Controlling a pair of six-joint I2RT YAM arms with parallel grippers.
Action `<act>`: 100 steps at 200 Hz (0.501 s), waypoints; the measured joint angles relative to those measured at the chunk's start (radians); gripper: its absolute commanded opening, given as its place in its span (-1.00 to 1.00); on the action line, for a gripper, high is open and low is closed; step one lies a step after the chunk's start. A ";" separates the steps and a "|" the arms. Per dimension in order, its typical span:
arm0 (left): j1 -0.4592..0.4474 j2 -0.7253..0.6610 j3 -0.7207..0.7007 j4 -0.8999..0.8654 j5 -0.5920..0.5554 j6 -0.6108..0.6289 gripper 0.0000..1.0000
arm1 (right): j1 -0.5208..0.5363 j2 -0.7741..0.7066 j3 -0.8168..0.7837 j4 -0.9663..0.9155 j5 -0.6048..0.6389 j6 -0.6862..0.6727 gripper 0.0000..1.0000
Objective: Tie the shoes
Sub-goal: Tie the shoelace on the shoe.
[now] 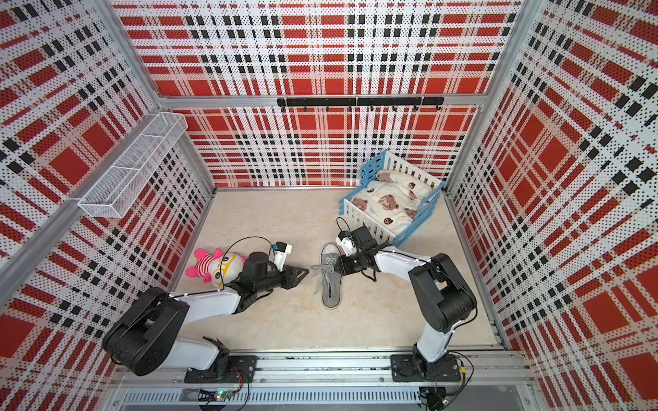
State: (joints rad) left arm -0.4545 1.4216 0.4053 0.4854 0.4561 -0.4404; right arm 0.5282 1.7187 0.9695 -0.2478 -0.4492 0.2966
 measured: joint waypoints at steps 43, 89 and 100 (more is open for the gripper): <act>0.000 0.008 0.016 0.000 -0.021 -0.003 -0.13 | 0.013 0.000 0.000 -0.014 0.039 -0.018 -0.90; 0.001 0.074 0.070 0.002 -0.078 -0.006 -0.05 | 0.015 0.000 0.000 -0.014 0.074 -0.016 -1.00; 0.001 0.109 0.087 0.004 -0.088 -0.005 -0.04 | 0.015 0.000 0.000 -0.014 0.077 -0.016 -1.00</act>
State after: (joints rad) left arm -0.4538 1.5311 0.4919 0.4892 0.3679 -0.4450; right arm 0.5434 1.7184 0.9695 -0.2615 -0.3717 0.2810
